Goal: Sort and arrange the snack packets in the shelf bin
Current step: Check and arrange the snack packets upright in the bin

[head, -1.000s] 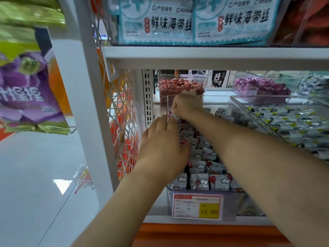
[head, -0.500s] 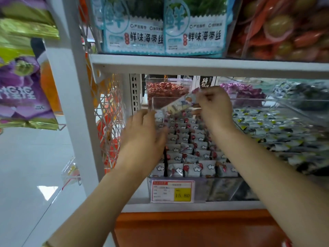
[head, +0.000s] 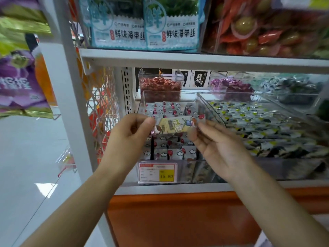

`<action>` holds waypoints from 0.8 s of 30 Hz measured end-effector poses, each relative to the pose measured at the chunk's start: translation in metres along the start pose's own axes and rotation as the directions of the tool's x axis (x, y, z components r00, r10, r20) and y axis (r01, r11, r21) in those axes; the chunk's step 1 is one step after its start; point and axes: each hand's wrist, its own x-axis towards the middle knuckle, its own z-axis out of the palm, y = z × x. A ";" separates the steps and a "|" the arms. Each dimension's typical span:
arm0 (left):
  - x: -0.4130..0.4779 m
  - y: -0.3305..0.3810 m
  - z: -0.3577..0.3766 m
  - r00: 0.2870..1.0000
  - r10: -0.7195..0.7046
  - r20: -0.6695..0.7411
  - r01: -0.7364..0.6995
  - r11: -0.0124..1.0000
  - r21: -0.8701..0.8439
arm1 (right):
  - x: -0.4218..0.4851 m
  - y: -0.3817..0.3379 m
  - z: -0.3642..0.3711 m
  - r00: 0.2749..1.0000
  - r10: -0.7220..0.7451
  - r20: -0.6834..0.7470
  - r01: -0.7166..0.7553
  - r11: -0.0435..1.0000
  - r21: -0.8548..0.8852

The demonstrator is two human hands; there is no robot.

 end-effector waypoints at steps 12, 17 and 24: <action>0.005 -0.005 -0.008 0.981 -0.194 -0.008 0.169 0.876 -0.452 | 0.005 0.010 0.002 0.992 0.099 0.079 -0.107 0.989 0.106; 0.006 -0.006 -0.009 0.989 -0.141 0.040 0.145 0.893 -0.425 | 0.006 0.010 -0.003 1.000 -0.014 0.026 0.017 0.995 -0.100; 0.002 0.001 -0.007 0.992 -0.002 0.129 0.040 0.955 -0.293 | 0.003 0.012 -0.007 0.968 -0.234 0.085 0.248 0.862 -0.442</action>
